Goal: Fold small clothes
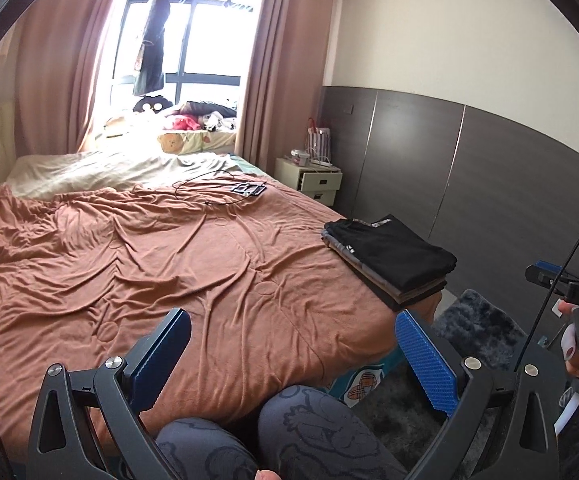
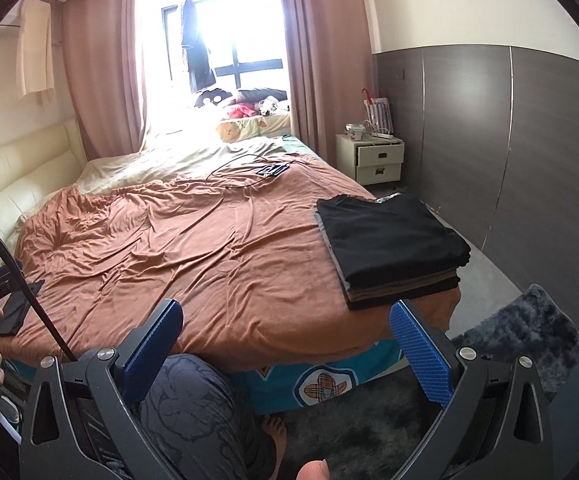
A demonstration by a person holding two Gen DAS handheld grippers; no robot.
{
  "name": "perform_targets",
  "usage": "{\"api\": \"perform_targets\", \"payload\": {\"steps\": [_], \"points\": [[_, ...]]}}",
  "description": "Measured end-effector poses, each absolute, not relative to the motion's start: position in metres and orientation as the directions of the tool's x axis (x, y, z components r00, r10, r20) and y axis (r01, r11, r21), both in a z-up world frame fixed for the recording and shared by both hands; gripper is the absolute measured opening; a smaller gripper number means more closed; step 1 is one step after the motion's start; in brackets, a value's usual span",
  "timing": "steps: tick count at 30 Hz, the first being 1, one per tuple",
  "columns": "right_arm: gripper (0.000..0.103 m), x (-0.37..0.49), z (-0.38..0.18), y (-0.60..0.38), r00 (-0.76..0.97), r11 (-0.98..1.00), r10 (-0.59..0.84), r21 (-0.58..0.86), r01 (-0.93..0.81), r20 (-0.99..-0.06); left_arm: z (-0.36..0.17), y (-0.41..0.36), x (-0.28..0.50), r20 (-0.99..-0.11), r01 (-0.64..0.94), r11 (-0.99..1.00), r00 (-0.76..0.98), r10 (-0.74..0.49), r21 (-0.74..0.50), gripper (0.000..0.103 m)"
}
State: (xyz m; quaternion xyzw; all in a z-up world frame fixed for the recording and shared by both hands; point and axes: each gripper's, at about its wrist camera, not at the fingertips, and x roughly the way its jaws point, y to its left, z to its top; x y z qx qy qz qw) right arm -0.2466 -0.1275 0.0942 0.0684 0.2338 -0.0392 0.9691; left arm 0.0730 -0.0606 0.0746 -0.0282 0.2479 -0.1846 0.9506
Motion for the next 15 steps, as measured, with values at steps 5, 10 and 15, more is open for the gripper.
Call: {"api": "perform_targets", "payload": {"steps": [5,10,15], "points": [[0.103,-0.249,0.081,-0.119,0.889,0.988,-0.040,0.113,0.102,-0.456,0.067,-0.043,0.047,-0.433,0.291,0.946,0.842,-0.324,-0.142,0.103],[0.103,-0.251,0.065,-0.104,0.884,0.990,-0.017,0.117,0.080,-0.467,0.057,-0.035,0.021,-0.434,0.251,0.961,0.857,-0.277,-0.118,0.103],[0.103,-0.258,0.051,-0.086,0.887,0.992,-0.007,0.107,0.063,-0.462,0.046,-0.035,-0.003,-0.430,0.228,0.968,0.868,-0.250,-0.102,0.103]]}}
